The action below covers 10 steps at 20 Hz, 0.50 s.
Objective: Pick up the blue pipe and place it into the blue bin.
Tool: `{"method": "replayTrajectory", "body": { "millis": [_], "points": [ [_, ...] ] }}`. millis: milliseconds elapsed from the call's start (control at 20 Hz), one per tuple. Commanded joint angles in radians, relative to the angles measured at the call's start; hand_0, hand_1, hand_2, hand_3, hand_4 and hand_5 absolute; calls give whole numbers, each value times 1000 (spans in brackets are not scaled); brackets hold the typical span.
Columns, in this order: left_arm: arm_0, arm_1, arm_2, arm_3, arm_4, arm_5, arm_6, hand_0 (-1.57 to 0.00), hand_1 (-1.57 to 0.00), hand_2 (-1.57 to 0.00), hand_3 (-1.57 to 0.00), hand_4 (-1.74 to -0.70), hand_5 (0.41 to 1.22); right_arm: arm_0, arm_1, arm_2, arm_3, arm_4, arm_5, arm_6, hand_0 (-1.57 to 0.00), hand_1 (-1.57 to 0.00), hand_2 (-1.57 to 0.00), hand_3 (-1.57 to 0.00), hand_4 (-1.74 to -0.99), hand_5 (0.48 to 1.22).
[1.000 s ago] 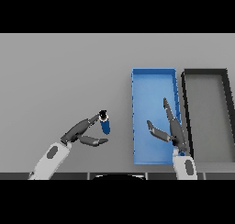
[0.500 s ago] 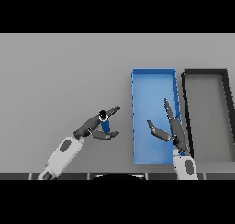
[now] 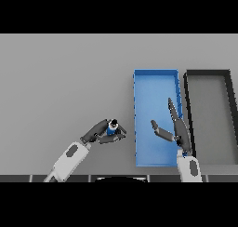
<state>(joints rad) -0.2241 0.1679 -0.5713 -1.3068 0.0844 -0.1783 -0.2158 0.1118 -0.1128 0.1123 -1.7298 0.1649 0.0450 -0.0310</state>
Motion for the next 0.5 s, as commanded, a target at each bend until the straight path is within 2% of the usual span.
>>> {"method": "replayTrajectory", "body": {
  "millis": [0, 100, 300, 450],
  "points": [
    [2, 7, 3, -12, 1, 7, 13, -1347, -1384, -1395, -1317, -1665, 1144, -5, 4, 2, 0, -4, 2, 7, 1, 1, 1, 1, -1190, 600],
    [-9, -2, 10, -33, 7, 25, 18, -1428, -1451, -1459, -1382, -1692, 1172, -9, 5, 6, 12, 5, 1, 21, 1, 1, 1, 1, -1189, 601],
    [-5, -12, 7, -128, 31, 38, 8, -1512, -1522, -1525, -1446, -1721, 1201, 10, -3, 4, -1, 13, -2, -13, 1, 1, 1, 1, -1183, 606],
    [-41, -20, 9, -182, 53, 35, 54, -1541, -1546, -1547, -1469, -1731, 1211, -2, -11, -1, 4, 14, -2, -2, 1, 1, 1, 1, -1164, 602]
  ]
}}
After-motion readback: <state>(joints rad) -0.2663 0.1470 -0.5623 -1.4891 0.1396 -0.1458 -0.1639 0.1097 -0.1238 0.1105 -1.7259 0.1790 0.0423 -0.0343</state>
